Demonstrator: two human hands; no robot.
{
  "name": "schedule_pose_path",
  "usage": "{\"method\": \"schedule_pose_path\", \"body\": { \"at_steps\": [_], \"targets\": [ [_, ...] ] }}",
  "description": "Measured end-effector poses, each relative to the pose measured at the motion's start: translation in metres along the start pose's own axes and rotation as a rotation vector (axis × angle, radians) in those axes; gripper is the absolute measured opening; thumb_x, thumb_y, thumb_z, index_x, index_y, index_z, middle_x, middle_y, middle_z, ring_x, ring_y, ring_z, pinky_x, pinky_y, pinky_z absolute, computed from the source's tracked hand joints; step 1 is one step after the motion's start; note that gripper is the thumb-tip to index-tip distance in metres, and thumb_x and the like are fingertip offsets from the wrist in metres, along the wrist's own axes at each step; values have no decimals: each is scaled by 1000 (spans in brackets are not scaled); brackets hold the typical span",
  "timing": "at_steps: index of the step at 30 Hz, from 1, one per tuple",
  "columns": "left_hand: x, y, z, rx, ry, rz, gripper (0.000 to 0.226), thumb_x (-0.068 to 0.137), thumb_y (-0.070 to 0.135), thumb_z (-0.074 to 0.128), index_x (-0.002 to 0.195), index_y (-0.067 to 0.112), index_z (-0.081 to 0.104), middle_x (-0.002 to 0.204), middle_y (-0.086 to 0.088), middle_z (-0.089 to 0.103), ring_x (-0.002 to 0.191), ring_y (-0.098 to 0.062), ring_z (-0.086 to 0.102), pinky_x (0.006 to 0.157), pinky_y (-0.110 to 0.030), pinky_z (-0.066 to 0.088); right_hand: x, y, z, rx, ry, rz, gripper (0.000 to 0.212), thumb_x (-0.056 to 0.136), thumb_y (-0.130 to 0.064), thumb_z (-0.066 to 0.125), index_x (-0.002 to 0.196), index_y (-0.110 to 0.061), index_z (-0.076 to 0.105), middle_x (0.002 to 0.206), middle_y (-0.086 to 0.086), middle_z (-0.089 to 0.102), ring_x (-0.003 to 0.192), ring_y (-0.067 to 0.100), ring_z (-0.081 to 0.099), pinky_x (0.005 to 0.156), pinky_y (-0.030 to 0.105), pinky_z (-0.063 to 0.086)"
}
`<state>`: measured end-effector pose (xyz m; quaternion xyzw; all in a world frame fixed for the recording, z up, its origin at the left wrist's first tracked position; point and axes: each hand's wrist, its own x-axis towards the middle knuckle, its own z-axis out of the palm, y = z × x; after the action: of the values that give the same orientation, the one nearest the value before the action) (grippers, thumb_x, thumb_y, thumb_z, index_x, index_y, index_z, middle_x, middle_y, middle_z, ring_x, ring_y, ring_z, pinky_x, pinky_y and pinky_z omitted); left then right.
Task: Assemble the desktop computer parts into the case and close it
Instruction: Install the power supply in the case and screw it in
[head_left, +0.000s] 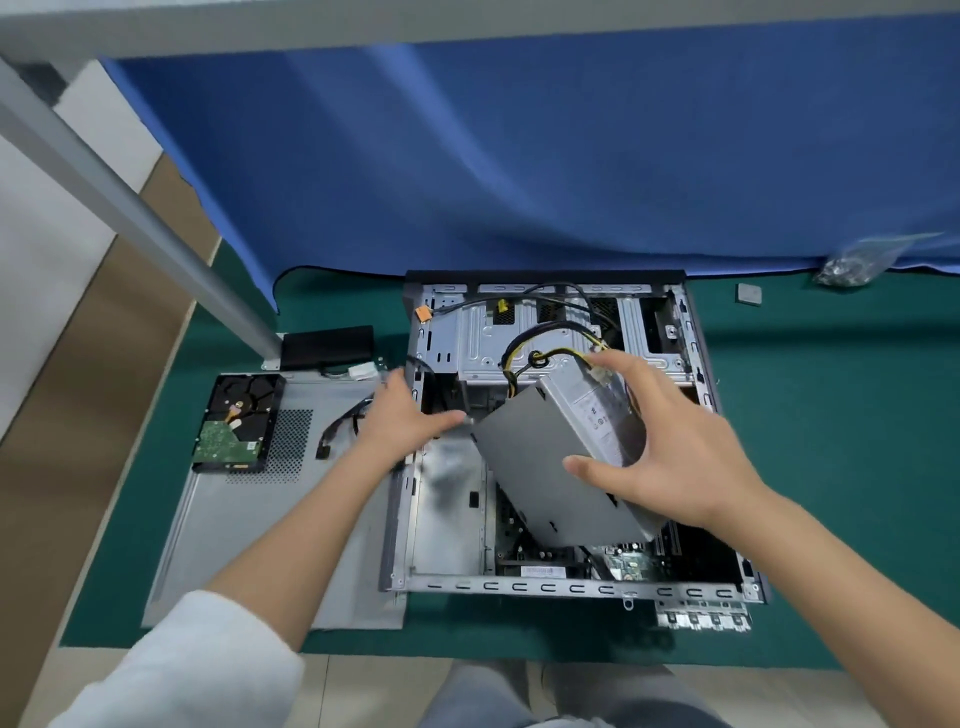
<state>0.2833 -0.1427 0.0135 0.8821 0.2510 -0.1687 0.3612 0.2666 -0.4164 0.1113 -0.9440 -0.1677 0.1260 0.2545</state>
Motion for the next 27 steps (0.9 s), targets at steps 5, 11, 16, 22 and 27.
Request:
{"method": "schedule_pose_path", "body": {
  "at_steps": [5, 11, 16, 22, 27],
  "targets": [
    [13, 3, 4, 108, 249, 10, 55, 85, 37, 68, 125, 6, 46, 114, -12, 61, 92, -26, 56, 70, -32, 42, 1, -7, 23, 125, 22, 59, 81, 59, -73, 62, 126, -61, 18, 127, -17, 48, 77, 12, 61, 60, 25, 41],
    [17, -1, -10, -3, 369, 140, 24, 84, 37, 68, 85, 16, 57, 77, 6, 60, 79, -18, 60, 60, -25, 40, 7, -13, 46, 282, 45, 165, 80, 61, -67, 69, 124, -61, 20, 122, -17, 50, 88, 12, 55, 67, 31, 42],
    [21, -4, 0, -163, 338, 130, 33, 91, 39, 60, 104, 11, 49, 103, -5, 59, 93, -21, 57, 80, -36, 48, 8, -21, 57, 343, 36, 191, 80, 56, -69, 66, 122, -62, 22, 123, -16, 53, 98, 14, 57, 77, 37, 48],
    [20, -9, 15, -180, 348, 119, 41, 96, 46, 46, 109, 8, 47, 103, -10, 54, 81, -23, 50, 67, -34, 39, 7, -15, 75, 395, 19, 318, 79, 52, -71, 63, 120, -61, 23, 121, -15, 52, 98, 14, 56, 73, 34, 44],
    [21, -9, 19, -130, 378, 147, 41, 99, 43, 42, 107, 3, 47, 98, -9, 52, 80, -22, 46, 67, -33, 35, 14, -23, 101, 469, -15, 400, 79, 50, -71, 63, 116, -59, 23, 113, -13, 56, 89, 13, 61, 74, 35, 49]
  ]
}}
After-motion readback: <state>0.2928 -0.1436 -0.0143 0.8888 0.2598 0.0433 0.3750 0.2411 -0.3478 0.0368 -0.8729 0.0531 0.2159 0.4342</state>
